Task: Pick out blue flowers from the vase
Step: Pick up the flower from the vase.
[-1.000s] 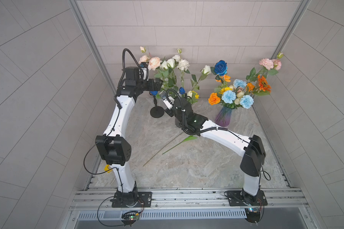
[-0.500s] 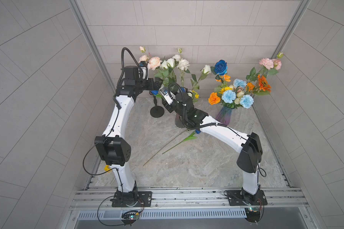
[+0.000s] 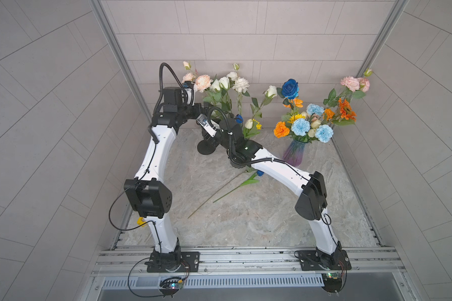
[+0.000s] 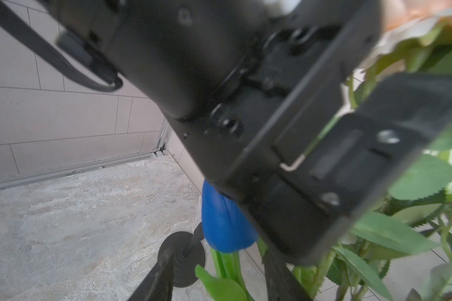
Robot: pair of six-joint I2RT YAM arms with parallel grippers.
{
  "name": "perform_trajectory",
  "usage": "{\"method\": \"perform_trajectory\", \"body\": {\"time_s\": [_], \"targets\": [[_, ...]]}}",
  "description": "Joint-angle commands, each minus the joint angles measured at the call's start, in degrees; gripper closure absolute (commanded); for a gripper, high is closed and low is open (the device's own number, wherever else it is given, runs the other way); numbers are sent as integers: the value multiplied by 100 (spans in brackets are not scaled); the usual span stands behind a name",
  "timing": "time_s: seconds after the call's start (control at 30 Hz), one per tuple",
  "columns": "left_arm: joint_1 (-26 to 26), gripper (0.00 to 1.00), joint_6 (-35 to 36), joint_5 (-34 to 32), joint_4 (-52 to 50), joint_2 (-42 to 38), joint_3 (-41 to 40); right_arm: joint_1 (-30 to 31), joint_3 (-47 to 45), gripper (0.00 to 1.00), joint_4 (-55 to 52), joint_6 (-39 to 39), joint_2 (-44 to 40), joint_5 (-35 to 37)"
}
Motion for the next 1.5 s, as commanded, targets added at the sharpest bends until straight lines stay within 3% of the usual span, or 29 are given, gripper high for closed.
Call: {"method": "perform_trajectory", "body": {"time_s": [0.0, 0.07, 0.23, 0.33, 0.5, 0.63, 1.0, 1.13, 1.47], "targets": [[19, 0, -20, 91, -4, 8, 190, 35, 408, 45, -187, -191, 297, 102], [15, 0, -21, 90, -17, 18, 200, 35, 586, 47, -158, -251, 448, 172], [15, 0, -24, 110, -12, 20, 200, 26, 996, 71, -115, -301, 769, 343], [22, 0, -22, 120, -17, 9, 208, 26, 1171, 74, -195, -355, 890, 406], [15, 0, -11, 98, -28, -13, 182, 24, 1177, 99, -196, -352, 831, 534], [16, 0, -15, 27, -106, 69, 241, 17, 967, 100, -268, -326, 565, 523], [21, 0, -110, 83, -100, 98, 358, -46, -887, 100, 661, -203, -871, 586], [5, 0, -112, 103, -108, 63, 319, -235, -1159, 100, 873, 315, -1260, 391], [-205, 0, 24, 92, -206, -21, 261, -247, -1299, 100, 1230, 766, -1968, 319]]}}
